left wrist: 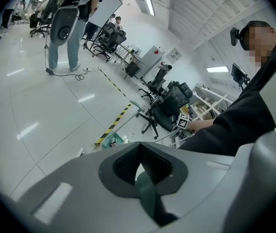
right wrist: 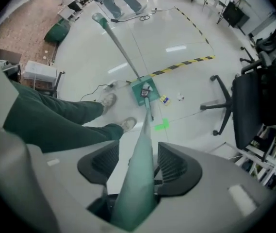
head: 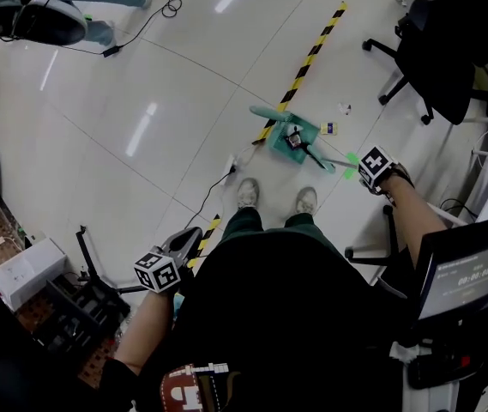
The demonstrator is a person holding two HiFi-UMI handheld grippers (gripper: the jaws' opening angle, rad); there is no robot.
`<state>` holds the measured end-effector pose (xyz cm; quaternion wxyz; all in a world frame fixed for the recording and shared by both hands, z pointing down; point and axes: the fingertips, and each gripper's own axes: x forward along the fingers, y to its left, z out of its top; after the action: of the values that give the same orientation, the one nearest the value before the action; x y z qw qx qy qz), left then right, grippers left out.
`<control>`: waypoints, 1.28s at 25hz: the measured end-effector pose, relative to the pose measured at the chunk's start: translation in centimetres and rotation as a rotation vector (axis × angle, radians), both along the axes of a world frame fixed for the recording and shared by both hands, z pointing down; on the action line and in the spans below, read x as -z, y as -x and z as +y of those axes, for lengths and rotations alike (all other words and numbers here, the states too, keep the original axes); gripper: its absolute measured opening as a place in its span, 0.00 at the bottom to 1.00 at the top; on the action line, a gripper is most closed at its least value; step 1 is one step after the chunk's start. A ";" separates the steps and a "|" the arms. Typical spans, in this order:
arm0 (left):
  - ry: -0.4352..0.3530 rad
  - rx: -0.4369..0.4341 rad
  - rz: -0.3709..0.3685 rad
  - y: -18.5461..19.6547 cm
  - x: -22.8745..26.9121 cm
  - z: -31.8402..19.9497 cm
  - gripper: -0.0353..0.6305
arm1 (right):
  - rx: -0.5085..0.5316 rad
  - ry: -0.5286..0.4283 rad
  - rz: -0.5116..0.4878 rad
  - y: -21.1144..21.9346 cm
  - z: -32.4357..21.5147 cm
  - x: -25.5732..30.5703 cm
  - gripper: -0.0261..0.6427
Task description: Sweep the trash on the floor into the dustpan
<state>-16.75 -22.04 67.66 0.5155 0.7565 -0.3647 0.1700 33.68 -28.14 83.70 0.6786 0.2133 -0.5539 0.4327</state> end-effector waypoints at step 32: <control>0.020 0.036 0.007 1.2 -2.1 1.6 0.05 | -0.217 -0.026 0.146 -5.1 2.0 0.1 0.41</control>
<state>-17.93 -20.42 69.76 0.5270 0.7454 -0.3748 0.1619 38.77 -26.17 83.63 0.6635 0.3115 -0.4823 0.4798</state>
